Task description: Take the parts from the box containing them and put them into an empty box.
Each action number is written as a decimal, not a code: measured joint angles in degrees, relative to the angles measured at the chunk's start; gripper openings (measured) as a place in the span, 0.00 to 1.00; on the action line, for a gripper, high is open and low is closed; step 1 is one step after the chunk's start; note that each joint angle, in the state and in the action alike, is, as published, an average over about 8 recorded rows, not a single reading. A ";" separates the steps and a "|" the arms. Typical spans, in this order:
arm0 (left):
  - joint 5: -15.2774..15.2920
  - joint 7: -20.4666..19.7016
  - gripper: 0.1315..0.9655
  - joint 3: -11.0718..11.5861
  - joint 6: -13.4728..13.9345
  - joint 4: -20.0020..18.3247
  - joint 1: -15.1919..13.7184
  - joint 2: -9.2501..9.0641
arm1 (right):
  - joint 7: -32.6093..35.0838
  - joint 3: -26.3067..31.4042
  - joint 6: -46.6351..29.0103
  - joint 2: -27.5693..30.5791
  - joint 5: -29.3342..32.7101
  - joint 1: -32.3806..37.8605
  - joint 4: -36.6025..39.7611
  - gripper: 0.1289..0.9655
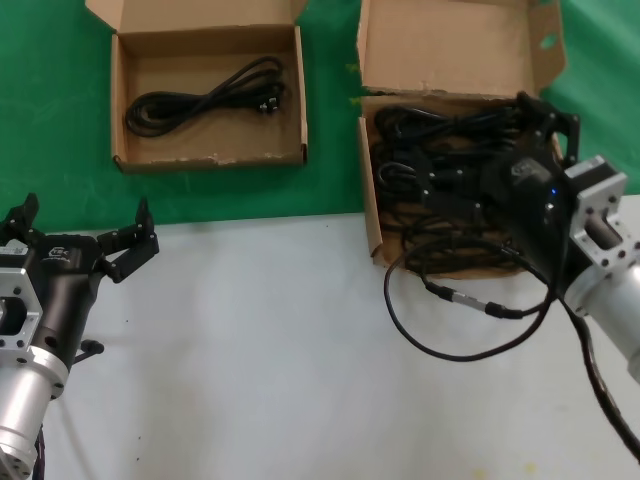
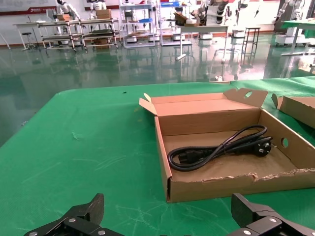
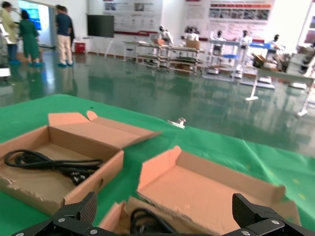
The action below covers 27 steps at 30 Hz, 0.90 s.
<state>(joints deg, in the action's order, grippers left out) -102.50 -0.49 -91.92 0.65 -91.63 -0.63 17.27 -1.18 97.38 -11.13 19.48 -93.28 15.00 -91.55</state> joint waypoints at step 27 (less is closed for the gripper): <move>-0.50 0.40 1.00 0.20 -0.52 -0.04 0.51 -0.06 | 0.95 -4.59 8.94 -1.84 -7.91 -12.06 -0.10 1.00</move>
<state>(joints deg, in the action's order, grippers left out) -103.01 -0.10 -91.72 0.13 -91.66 -0.12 17.20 -0.23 92.79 -2.19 17.64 -101.20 2.95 -91.65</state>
